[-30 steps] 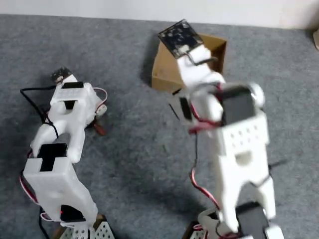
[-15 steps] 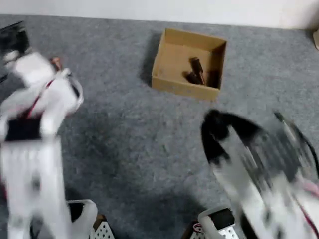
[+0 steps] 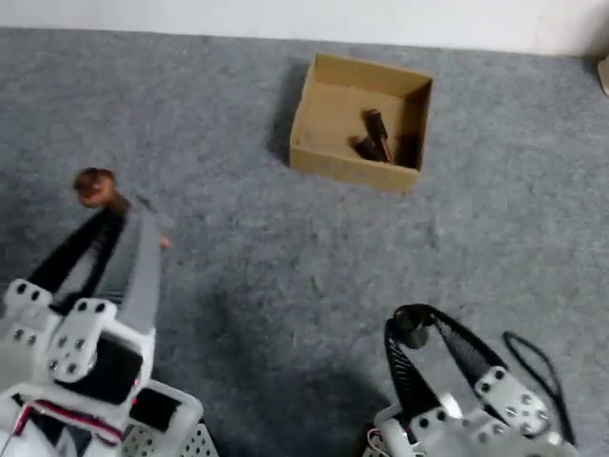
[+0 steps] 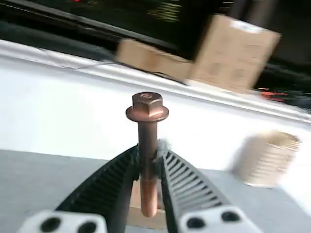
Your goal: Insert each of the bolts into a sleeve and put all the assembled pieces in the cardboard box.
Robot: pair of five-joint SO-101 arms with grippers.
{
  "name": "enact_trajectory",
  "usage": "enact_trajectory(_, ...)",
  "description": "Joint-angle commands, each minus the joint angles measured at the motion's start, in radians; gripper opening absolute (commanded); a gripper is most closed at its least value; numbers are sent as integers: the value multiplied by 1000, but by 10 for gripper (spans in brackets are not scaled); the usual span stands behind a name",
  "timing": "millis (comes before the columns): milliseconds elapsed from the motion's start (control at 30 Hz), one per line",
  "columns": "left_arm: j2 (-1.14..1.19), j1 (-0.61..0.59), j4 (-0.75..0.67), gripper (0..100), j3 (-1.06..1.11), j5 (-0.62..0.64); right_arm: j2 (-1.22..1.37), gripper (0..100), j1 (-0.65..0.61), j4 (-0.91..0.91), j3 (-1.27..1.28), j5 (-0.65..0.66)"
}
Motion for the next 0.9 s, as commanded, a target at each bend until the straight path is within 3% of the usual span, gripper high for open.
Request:
enact_trajectory(0,1,157,-3,4,-30,101,-61,5,-19,-79,228,-6)
enact_trajectory(133,1,288,-12,4,-7,195,-51,5,-27,-124,199,-5)
enact_trajectory(267,-7,338,-92,4,74,272,-53,5,-81,-128,197,-5)
enact_trajectory(533,-8,344,-420,4,262,353,-53,5,-107,-196,199,-5)
enact_trajectory(733,-8,572,-431,4,232,350,-53,5,-193,-209,200,-5)
enact_trajectory(867,-8,593,-431,4,239,350,-54,5,-200,-189,200,-5)
